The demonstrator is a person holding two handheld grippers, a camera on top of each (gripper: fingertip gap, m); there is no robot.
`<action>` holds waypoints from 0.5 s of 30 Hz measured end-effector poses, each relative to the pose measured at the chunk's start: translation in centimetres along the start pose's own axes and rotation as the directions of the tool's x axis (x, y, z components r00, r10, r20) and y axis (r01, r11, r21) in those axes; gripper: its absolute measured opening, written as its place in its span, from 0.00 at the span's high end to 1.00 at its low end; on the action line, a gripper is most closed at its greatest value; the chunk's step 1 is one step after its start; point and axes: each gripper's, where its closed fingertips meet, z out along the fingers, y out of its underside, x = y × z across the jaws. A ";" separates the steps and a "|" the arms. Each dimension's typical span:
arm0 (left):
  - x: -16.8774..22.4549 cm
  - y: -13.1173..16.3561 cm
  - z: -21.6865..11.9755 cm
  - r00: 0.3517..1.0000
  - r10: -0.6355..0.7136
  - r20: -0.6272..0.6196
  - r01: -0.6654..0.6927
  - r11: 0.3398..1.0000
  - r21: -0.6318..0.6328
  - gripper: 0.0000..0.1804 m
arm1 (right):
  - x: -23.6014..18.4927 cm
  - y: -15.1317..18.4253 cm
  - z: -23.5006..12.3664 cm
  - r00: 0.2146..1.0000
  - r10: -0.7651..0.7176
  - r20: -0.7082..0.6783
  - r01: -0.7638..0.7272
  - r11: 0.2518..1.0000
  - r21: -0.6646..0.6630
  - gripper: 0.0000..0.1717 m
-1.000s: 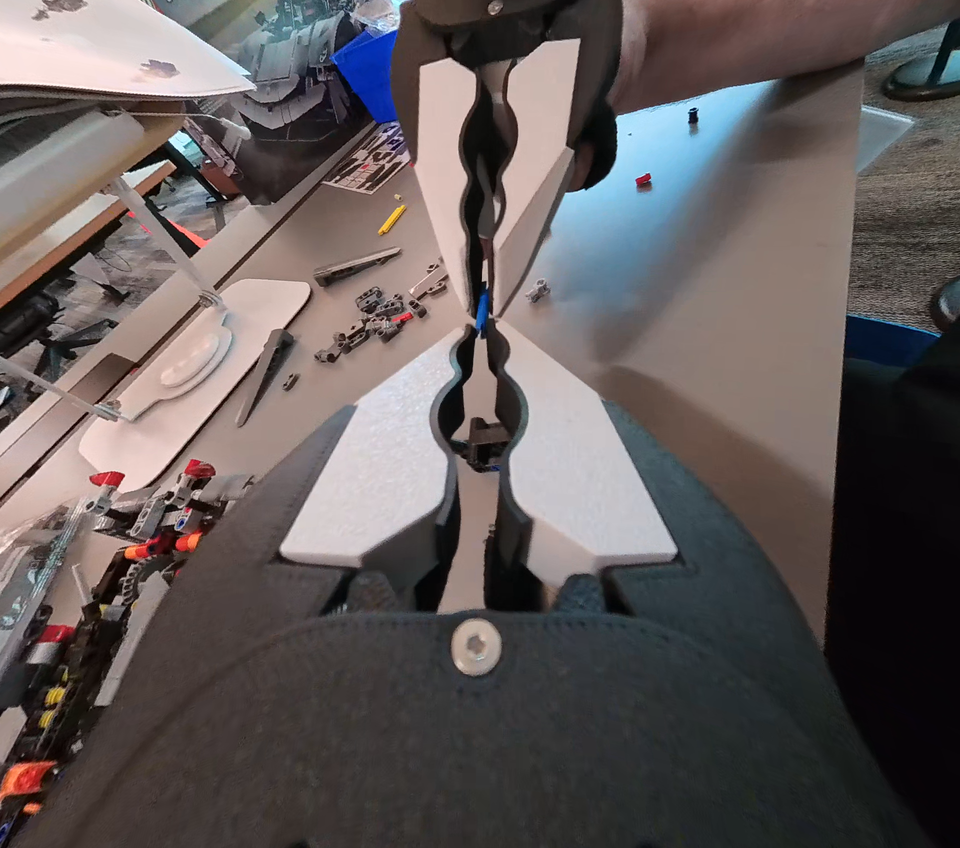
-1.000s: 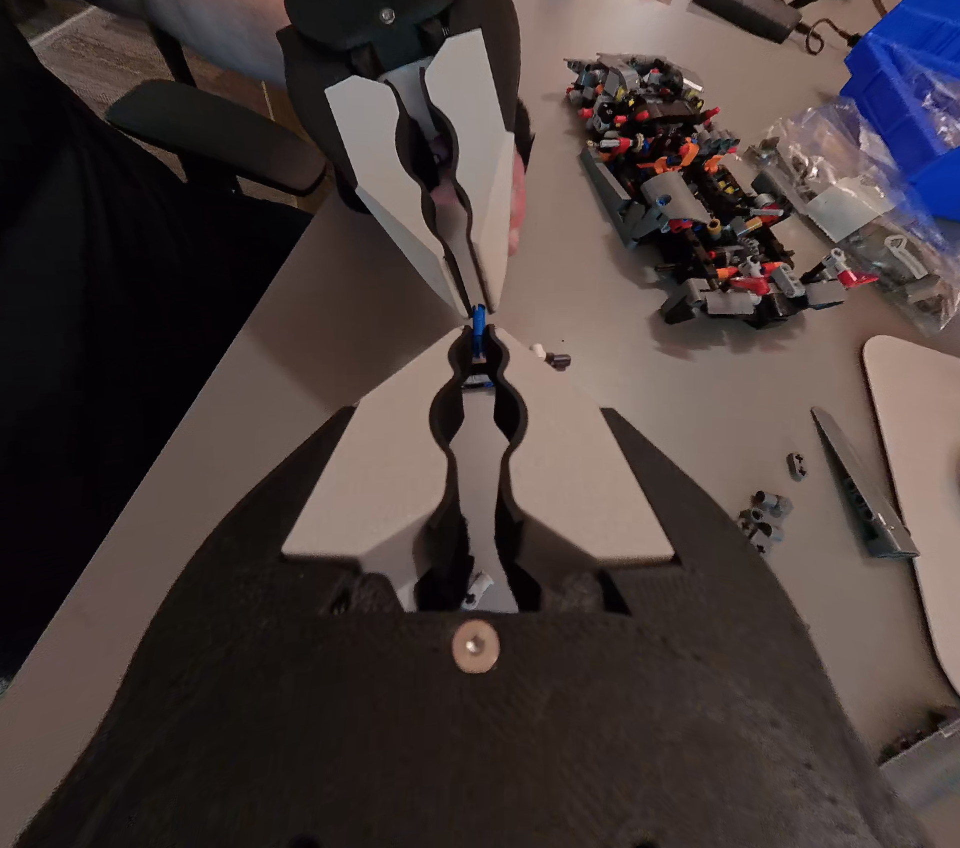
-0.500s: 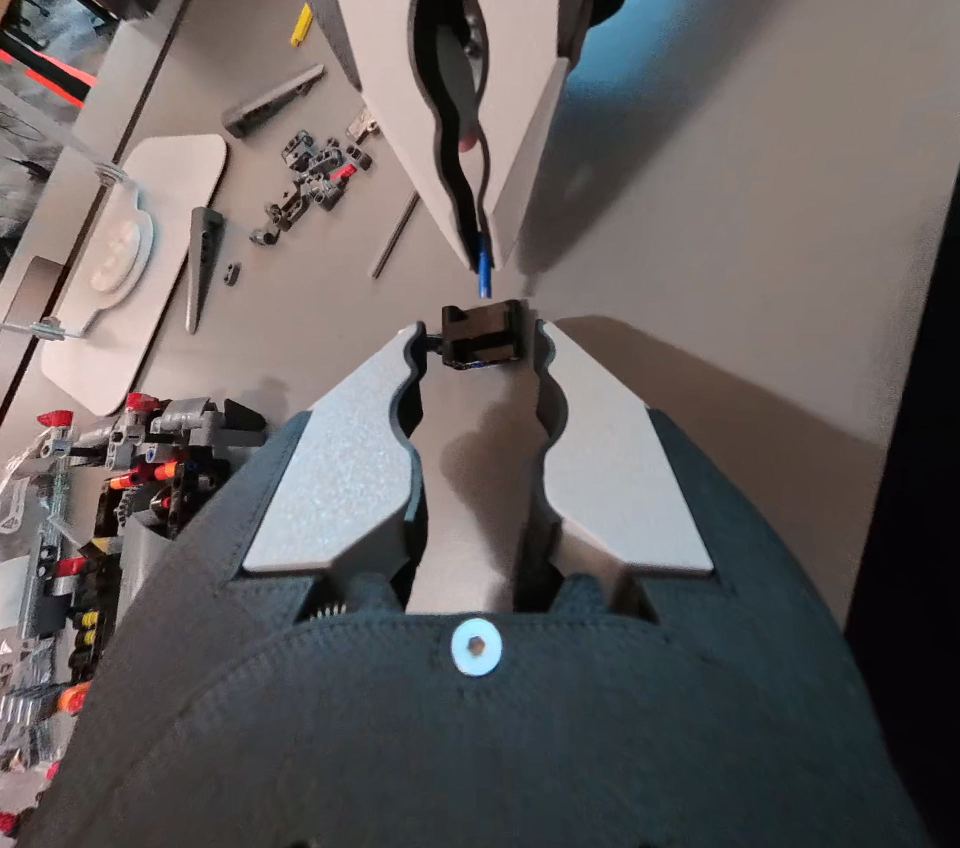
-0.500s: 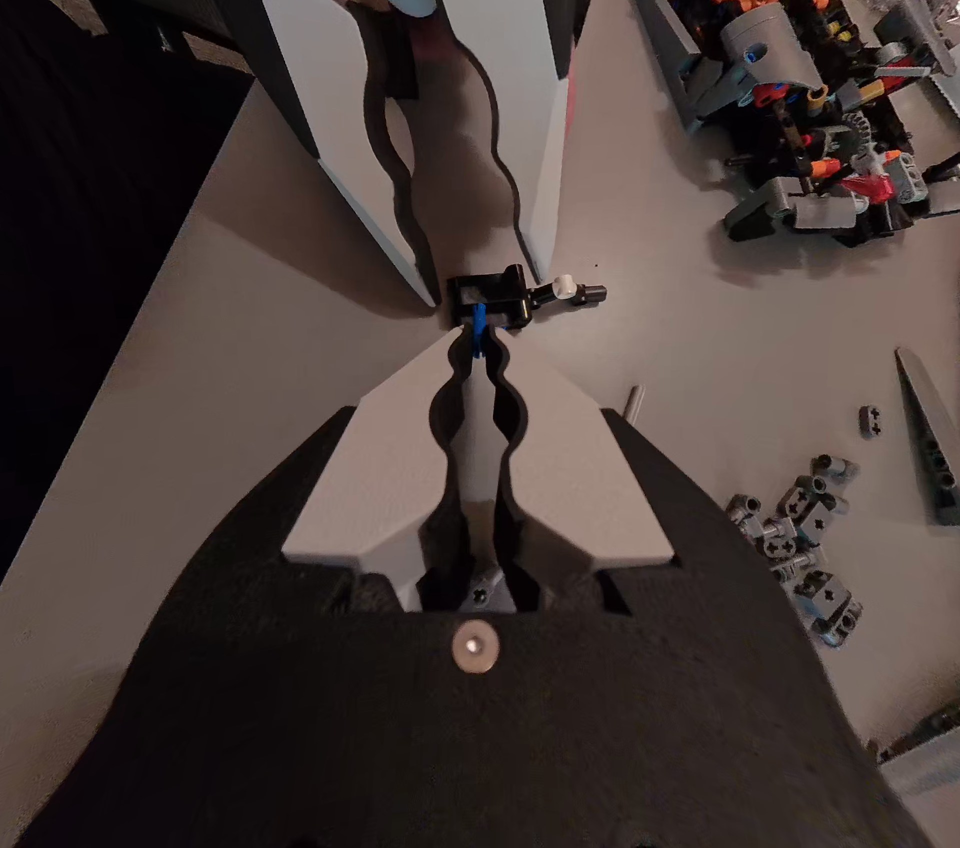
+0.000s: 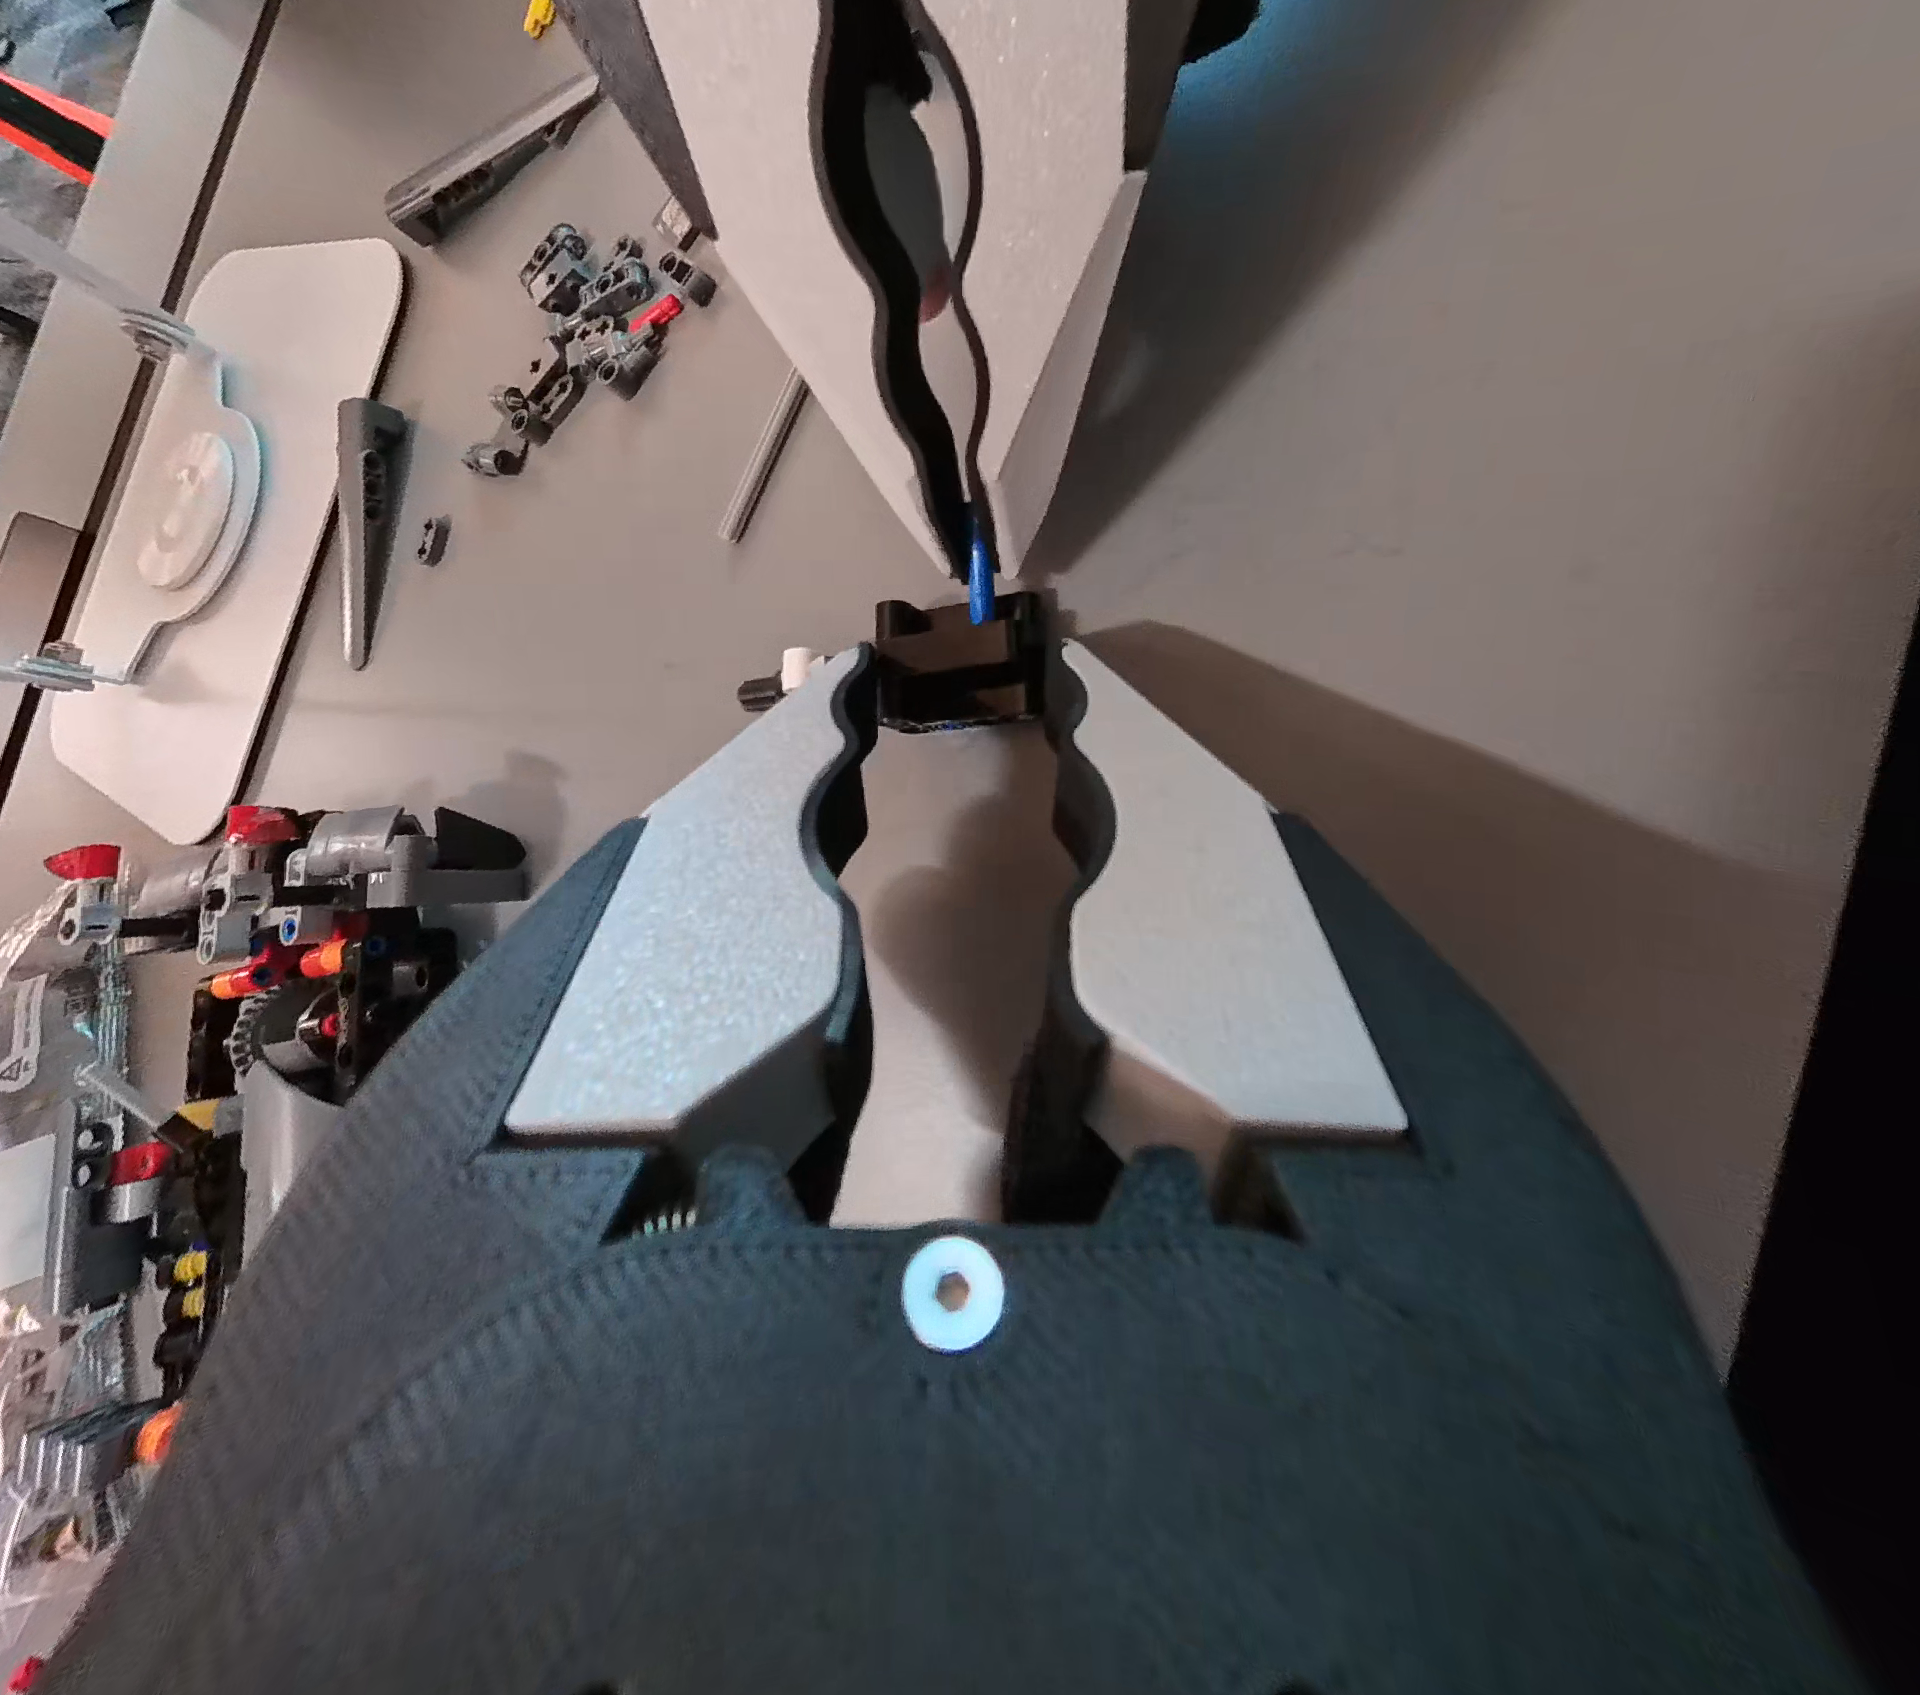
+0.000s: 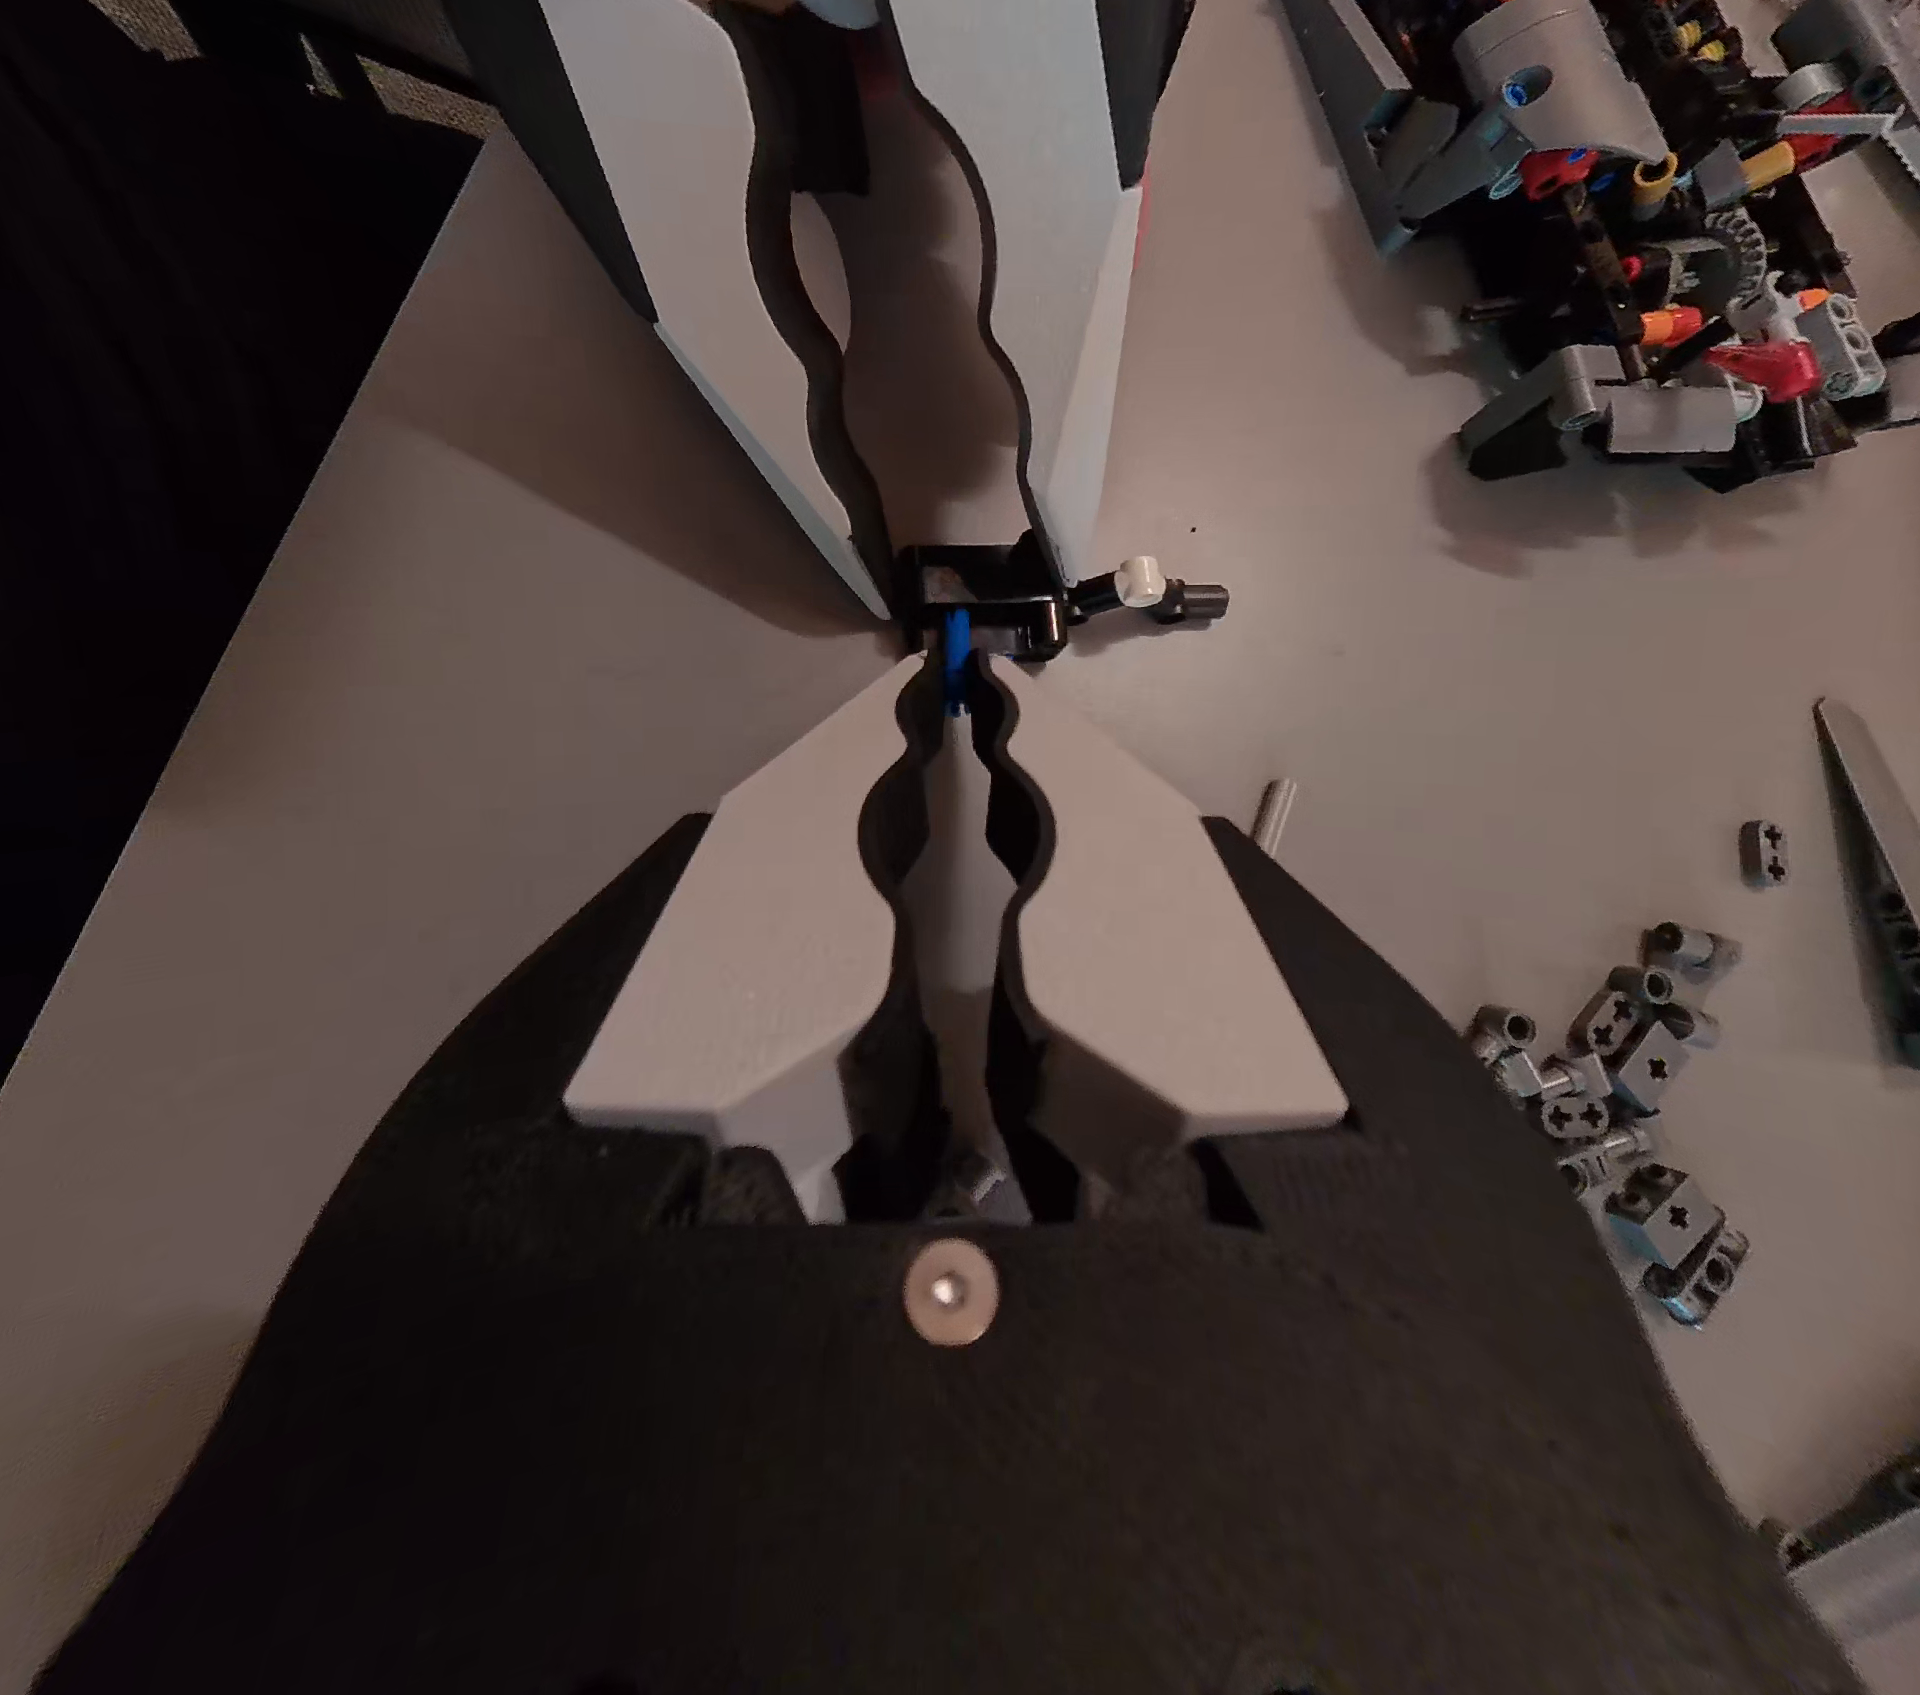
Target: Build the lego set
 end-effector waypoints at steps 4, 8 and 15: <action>0.0 0.0 0.0 1.000 -0.003 -0.008 0.004 1.000 0.014 0.83 | 0.1 -0.1 0.0 1.000 0.018 0.004 -0.018 1.000 0.013 0.99; 0.0 0.0 0.0 1.000 -0.004 -0.011 0.004 1.000 0.019 0.83 | 0.2 -0.1 0.1 1.000 0.022 -0.002 -0.022 1.000 0.017 0.99; 0.0 0.0 0.1 1.000 -0.017 -0.013 0.017 0.999 0.030 0.83 | 0.2 -0.2 0.2 1.000 0.022 -0.019 -0.021 0.999 0.034 0.99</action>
